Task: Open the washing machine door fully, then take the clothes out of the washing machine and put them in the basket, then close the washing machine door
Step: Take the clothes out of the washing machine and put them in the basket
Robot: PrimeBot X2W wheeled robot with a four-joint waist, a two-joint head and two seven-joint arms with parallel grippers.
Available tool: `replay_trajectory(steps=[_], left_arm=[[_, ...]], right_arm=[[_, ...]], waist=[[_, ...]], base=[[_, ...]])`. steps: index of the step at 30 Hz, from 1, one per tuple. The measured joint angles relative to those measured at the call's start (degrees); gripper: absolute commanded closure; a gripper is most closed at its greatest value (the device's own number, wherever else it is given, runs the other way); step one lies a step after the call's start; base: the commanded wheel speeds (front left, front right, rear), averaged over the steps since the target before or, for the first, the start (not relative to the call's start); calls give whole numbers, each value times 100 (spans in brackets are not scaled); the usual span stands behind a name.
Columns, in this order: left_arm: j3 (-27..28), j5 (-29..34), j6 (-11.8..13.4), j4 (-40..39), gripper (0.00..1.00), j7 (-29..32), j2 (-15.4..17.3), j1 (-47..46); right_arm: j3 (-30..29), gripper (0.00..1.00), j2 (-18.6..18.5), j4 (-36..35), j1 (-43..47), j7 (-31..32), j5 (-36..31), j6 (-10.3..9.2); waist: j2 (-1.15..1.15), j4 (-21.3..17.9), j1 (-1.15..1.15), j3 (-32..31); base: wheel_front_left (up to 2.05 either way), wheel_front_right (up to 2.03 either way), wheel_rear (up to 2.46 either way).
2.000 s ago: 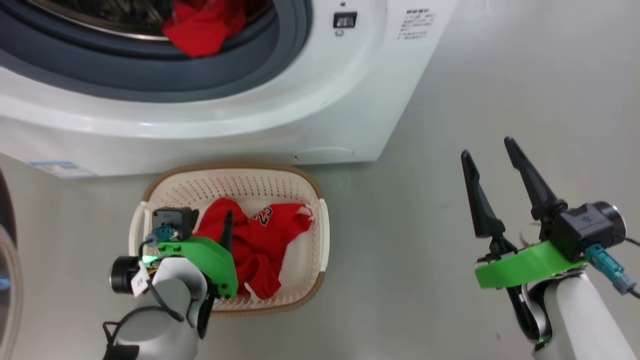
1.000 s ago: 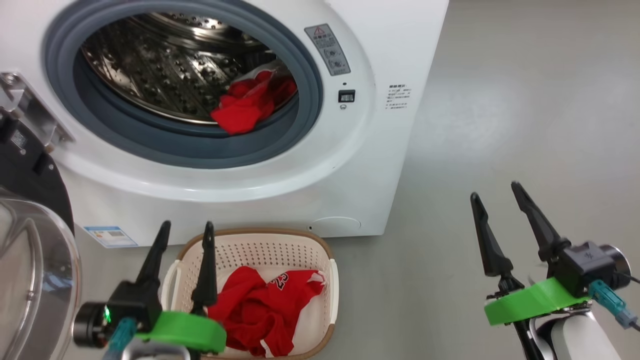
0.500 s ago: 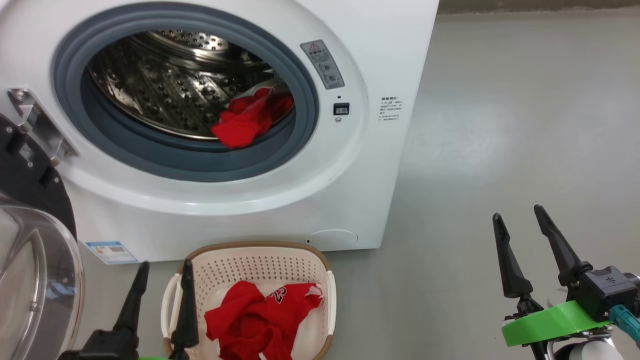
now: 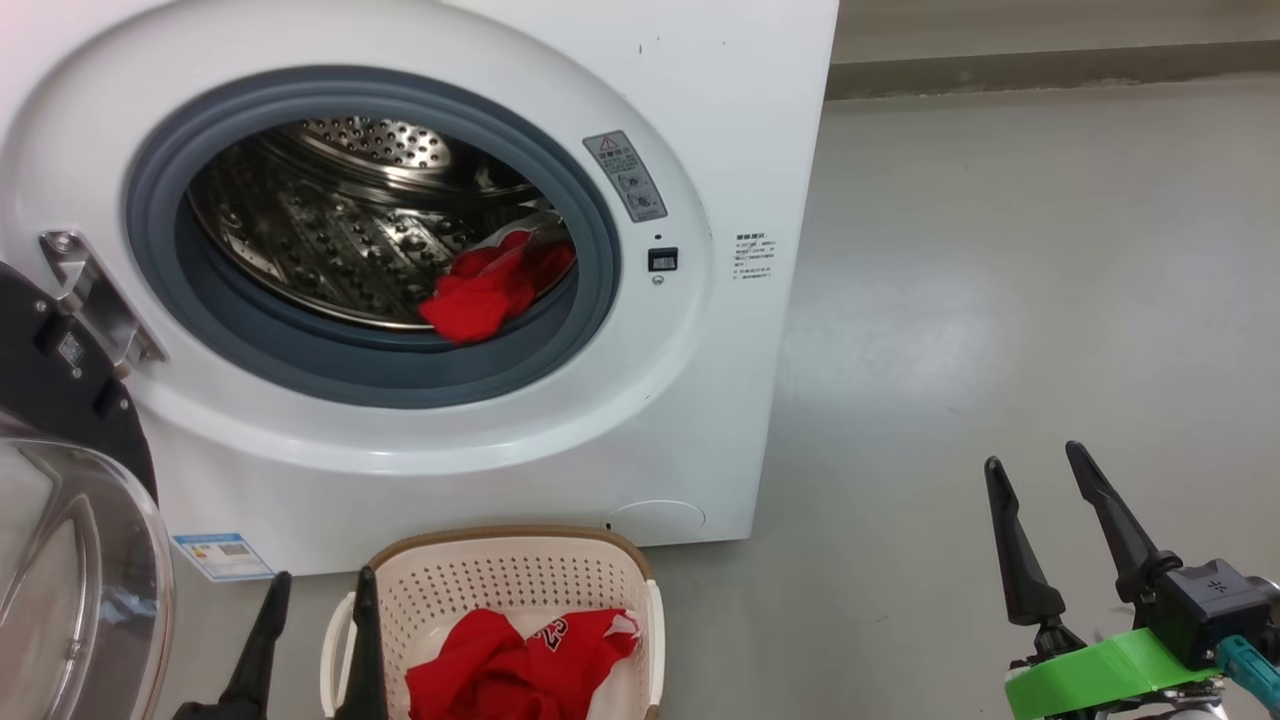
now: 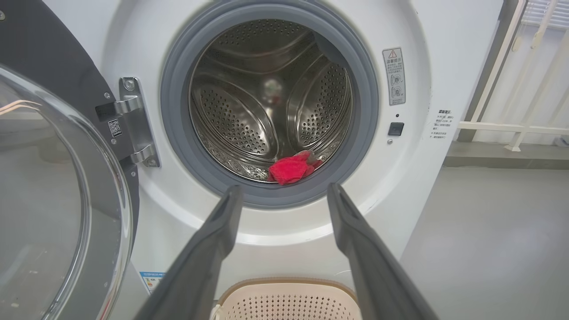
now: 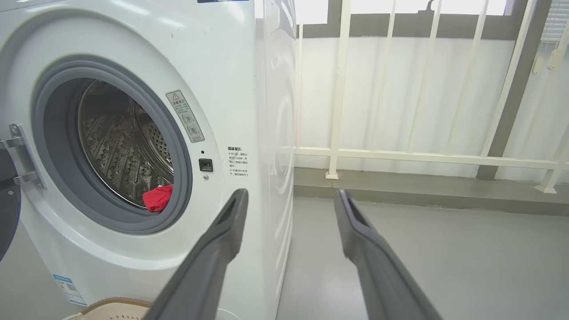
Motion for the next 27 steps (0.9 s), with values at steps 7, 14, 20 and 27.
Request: replay_trajectory(steps=[7, 14, 20, 27], left_arm=[[21, 86, -44, 2, 0, 0, -32, 101], [21, 143, -70, 8, 0, 0, -46, 101], [14, 143, -71, 33, 0, 0, -96, 101], [13, 143, -79, 84, 0, 0, -115, 100]], right_arm=[[2, 0, 7, -3, 86, 0, 0, 0], [12, 0, 16, -3, 86, 0, 0, 0], [18, 0, 19, -2, 86, 0, -11, 0], [14, 0, 20, -3, 86, 0, -57, 0]], waist=[[0, -30, 0, -53], [0, -50, 0, -60], [0, -31, 0, -58], [0, 6, 0, -46]], base=[[0, 0, 0], [0, 0, 0], [0, 0, 0], [0, 0, 0]])
